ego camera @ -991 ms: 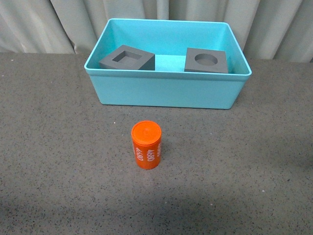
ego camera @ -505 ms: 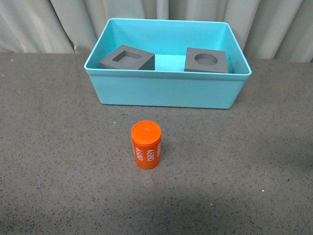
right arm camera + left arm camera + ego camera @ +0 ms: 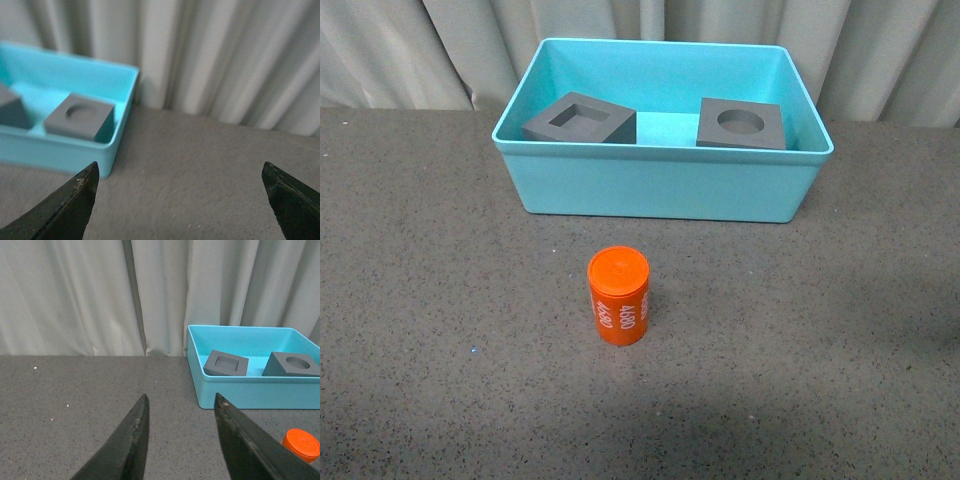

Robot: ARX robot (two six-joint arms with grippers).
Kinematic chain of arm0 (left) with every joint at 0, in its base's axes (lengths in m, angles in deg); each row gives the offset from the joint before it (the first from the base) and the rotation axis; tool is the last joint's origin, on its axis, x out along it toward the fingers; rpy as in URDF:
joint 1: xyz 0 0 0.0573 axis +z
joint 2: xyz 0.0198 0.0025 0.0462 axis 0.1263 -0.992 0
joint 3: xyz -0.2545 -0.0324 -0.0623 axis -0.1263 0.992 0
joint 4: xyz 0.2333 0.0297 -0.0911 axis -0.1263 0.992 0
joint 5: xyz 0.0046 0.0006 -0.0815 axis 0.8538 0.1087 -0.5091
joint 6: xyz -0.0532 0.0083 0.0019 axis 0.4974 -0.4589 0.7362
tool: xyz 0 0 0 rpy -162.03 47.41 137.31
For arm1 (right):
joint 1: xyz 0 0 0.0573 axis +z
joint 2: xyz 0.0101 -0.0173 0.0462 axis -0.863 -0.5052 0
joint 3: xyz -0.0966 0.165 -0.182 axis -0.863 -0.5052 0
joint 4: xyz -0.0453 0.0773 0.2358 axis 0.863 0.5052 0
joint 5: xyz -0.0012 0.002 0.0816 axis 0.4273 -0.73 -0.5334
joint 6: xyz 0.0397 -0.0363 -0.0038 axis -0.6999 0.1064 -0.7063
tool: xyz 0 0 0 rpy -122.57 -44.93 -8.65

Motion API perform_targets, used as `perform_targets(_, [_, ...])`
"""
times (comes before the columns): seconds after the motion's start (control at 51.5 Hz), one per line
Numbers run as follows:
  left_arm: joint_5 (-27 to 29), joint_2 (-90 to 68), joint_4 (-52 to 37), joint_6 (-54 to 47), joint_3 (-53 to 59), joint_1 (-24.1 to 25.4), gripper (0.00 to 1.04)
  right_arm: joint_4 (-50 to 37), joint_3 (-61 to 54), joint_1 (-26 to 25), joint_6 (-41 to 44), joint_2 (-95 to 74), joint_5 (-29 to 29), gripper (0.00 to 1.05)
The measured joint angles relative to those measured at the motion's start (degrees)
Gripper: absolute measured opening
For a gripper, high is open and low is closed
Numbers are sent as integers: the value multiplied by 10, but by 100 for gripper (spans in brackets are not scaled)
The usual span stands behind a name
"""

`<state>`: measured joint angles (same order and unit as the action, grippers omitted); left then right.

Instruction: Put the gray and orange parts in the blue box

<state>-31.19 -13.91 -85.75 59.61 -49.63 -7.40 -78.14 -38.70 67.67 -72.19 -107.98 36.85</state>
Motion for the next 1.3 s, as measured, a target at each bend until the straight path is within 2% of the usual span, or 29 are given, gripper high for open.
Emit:
perform_targets(0.136, [0, 0, 0, 0, 0, 0, 60, 100, 61, 42, 52, -71, -64, 95])
perform_targets(0.194, [0, 0, 0, 0, 0, 0, 69, 132, 92, 55, 55, -108, -92, 95])
perform_targets(0.291, [0, 0, 0, 0, 0, 0, 90, 199, 170, 81, 55, -192, -142, 95])
perform_targets(0.369, [0, 0, 0, -1, 0, 0, 100, 238, 207, 92, 53, -226, -167, 95])
perform_targets(0.447, [0, 0, 0, -1, 0, 0, 98, 288, 245, 103, 52, -261, -199, 95])
perform_targets(0.699, [0, 0, 0, -2, 0, 0, 98, 406, 344, 145, 76, -338, -242, 95])
perform_targets(1.01, [0, 0, 0, -2, 0, 0, 98, 418, 396, 193, 115, -412, -229, 95])
perform_targets(1.302, [0, 0, 0, -2, 0, 0, 98, 433, 450, 229, 114, -471, -228, 95])
